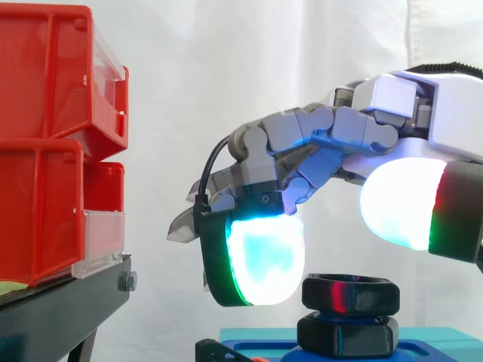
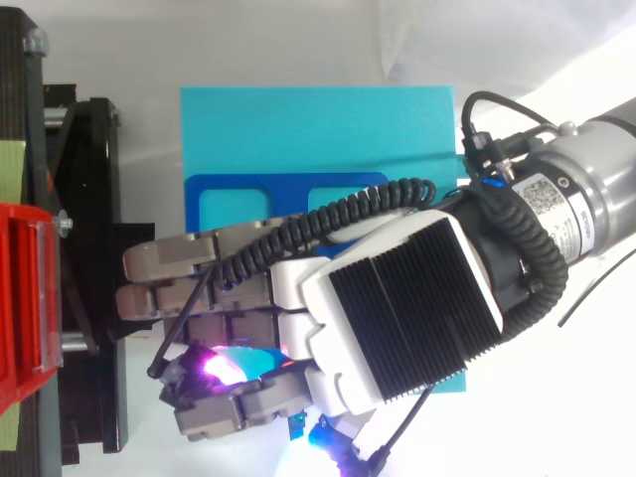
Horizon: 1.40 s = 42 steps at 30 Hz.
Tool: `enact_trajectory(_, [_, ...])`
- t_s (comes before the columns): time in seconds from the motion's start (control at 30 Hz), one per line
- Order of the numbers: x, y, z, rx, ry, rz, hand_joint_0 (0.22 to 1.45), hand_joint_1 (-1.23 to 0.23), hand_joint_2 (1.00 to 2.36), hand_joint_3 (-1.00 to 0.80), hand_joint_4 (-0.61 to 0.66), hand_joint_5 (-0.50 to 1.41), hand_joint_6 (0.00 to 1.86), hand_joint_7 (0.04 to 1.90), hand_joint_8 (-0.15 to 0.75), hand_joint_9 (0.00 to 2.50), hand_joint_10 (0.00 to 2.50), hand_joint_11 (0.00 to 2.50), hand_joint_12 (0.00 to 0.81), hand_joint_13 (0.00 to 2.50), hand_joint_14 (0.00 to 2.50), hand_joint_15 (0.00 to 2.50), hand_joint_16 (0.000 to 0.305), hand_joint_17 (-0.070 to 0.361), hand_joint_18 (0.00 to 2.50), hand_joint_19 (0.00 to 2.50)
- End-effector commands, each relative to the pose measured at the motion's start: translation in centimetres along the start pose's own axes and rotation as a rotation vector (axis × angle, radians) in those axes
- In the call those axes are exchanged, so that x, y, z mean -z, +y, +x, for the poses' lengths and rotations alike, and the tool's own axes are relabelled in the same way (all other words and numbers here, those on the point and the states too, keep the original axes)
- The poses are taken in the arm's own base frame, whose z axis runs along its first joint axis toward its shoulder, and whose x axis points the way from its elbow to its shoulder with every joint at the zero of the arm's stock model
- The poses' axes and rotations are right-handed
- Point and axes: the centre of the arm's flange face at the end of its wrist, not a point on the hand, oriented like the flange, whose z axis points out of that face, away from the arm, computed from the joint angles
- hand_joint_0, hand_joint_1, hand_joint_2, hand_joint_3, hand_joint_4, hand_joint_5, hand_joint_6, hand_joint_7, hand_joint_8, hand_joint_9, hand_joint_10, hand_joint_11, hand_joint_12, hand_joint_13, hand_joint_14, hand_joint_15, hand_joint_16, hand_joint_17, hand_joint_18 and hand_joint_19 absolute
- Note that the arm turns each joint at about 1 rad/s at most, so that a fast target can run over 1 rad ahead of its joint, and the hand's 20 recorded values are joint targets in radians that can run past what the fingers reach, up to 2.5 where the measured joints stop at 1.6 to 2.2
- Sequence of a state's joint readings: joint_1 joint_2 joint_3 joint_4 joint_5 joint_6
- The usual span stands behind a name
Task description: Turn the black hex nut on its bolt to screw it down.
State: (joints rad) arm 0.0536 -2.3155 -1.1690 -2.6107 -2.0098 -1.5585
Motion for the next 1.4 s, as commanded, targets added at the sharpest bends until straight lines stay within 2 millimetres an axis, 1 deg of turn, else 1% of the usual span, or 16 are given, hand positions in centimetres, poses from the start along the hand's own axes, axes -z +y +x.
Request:
enact_trajectory(0.0, [0.4,-0.4,0.1,0.0,0.003,0.002,0.54,-0.18,1.0,-0.5,0.21,-0.04,0.63,1.32,0.299,0.94,0.01,0.19,0.339,0.64,0.0,0.04,0.051,0.114,0.49,0.12])
enact_trajectory(0.3, [0.9,-1.1,0.0,0.003,0.003,-0.009,0.54,-0.19,1.0,-0.5,0.22,-0.04,0.68,1.26,0.301,0.96,0.01,0.2,0.337,0.65,0.0,0.04,0.051,0.114,0.5,0.12])
enact_trajectory(0.47, [1.3,-1.5,0.0,0.004,0.005,-0.011,0.54,-0.19,1.0,-0.5,0.19,-0.04,0.71,1.26,0.3,1.01,0.01,0.22,0.332,0.66,0.0,0.04,0.05,0.113,0.5,0.11])
enact_trajectory(0.57, [1.6,-1.8,0.0,0.005,0.005,-0.016,0.54,-0.19,1.0,-0.5,0.19,-0.04,0.74,1.22,0.301,1.06,0.01,0.27,0.332,0.69,0.0,0.07,0.049,0.111,0.52,0.11])
enact_trajectory(0.83, [2.3,-2.8,-0.1,0.012,-0.001,-0.025,0.55,-0.2,1.0,-0.5,0.19,-0.04,0.74,1.22,0.301,1.11,0.01,0.33,0.33,0.72,0.0,0.1,0.049,0.11,0.54,0.13])
enact_trajectory(1.23, [4.0,-5.0,-0.6,0.035,-0.019,-0.039,0.55,-0.22,1.0,-0.5,0.19,-0.04,0.74,1.22,0.297,1.12,0.01,0.32,0.33,0.73,0.0,0.09,0.049,0.11,0.55,0.13])
enact_trajectory(1.3, [4.7,-6.1,-0.8,0.056,-0.043,-0.051,0.55,-0.23,1.0,-0.5,0.2,-0.04,0.73,1.22,0.3,1.12,0.01,0.33,0.329,0.73,0.0,0.1,0.049,0.11,0.55,0.13])
enact_trajectory(1.37, [5.0,-6.4,-1.0,0.063,-0.052,-0.06,0.55,-0.23,1.0,-0.5,0.19,-0.04,0.73,1.23,0.301,1.12,0.01,0.32,0.33,0.73,0.0,0.09,0.049,0.11,0.56,0.14])
